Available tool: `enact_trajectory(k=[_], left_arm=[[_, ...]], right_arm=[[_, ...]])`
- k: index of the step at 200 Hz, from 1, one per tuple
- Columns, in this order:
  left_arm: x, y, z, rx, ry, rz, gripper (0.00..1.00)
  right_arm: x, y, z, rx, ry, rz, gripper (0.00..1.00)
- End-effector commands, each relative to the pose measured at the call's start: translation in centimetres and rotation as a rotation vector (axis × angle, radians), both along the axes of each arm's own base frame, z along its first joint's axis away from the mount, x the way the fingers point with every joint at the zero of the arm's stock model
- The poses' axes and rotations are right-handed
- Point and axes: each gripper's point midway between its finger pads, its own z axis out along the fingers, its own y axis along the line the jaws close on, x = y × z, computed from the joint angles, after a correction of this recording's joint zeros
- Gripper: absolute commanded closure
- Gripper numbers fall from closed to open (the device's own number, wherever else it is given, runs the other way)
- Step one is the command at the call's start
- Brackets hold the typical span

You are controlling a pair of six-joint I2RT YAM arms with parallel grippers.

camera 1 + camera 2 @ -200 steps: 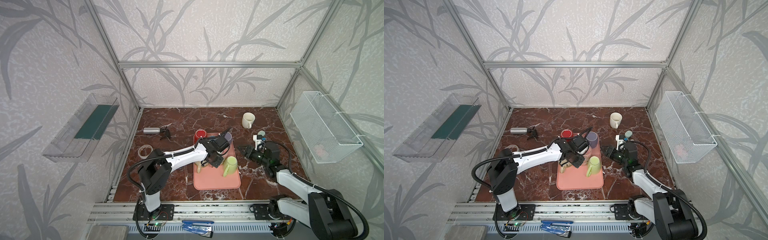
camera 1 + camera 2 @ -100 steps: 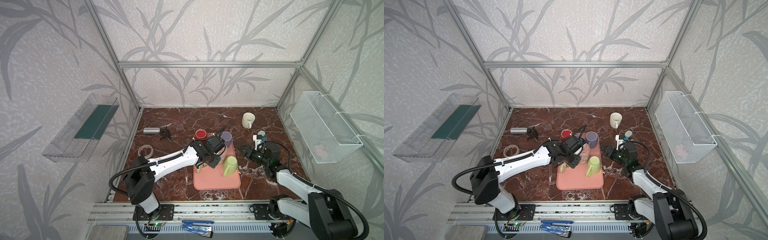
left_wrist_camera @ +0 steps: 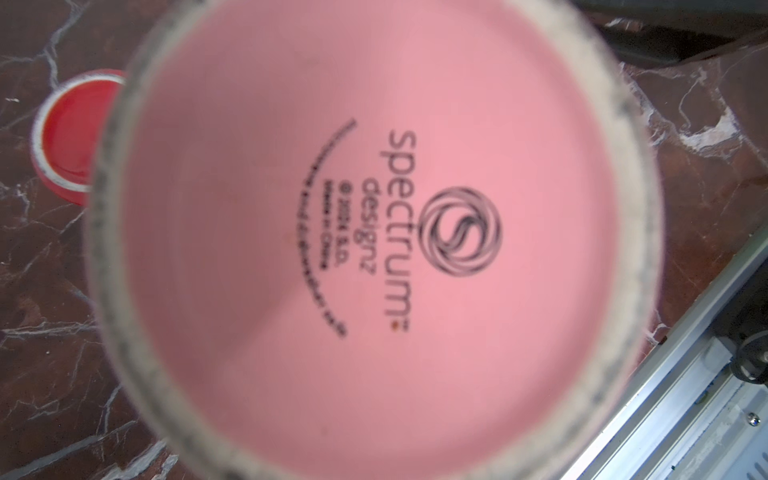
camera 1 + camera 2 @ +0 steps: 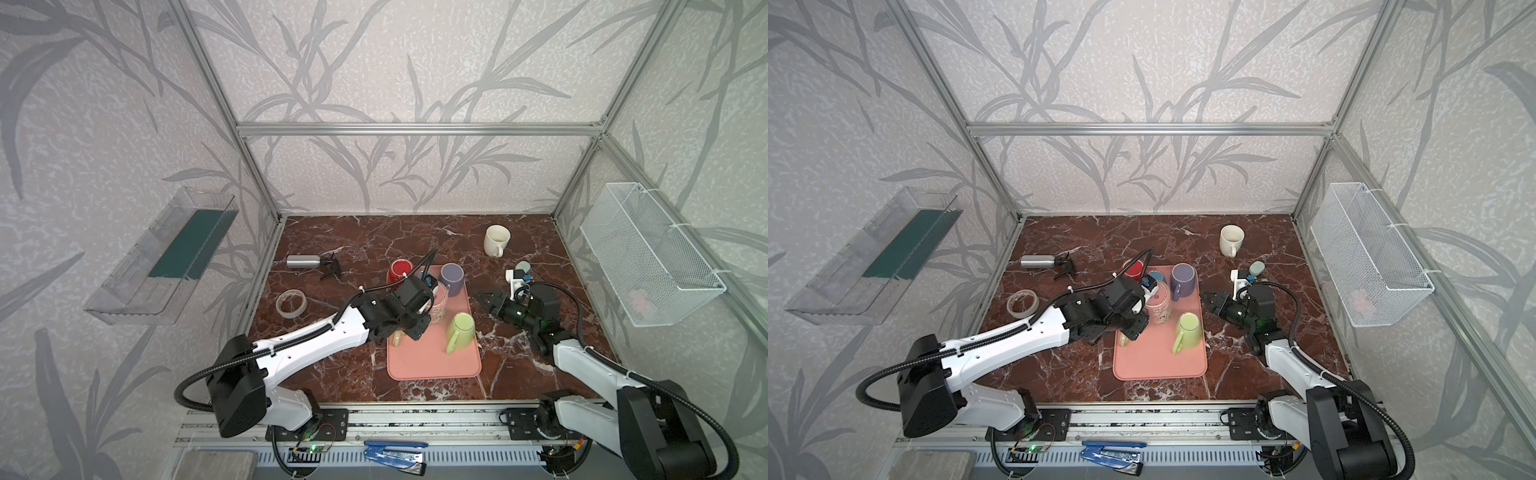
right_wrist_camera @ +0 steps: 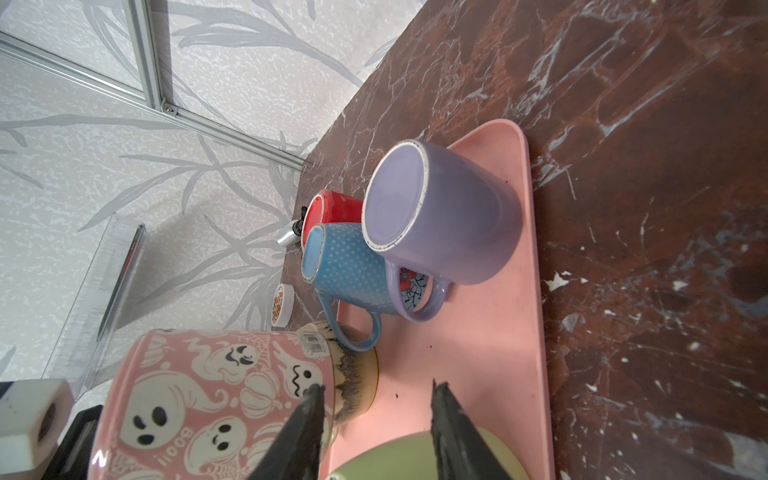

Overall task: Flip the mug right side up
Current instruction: 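Lift the pink mug off the tray with the left gripper, tilting it sideways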

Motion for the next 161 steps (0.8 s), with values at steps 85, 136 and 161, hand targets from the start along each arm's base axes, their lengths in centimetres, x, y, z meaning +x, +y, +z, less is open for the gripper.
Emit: enact_trajectory(k=[85, 136, 161], left_arm=[[-0.9, 1.9, 8.8, -0.398, -0.232, 0.028, 1.00], [-0.8, 2.3, 10.1, -0.554, -0.264, 0.032, 1.00], [-0.3, 2.4, 11.2, -0.665, -0.245, 0.031, 1.00]], right_arm=[[-0.7, 0.7, 2.4, 0.019, -0.076, 0.058, 0.56], [-1.2, 1.6, 4.3, 0.053, -0.139, 0.107, 0.55], [-1.5, 2.3, 5.6, 0.068, -0.186, 0.134, 0.54]])
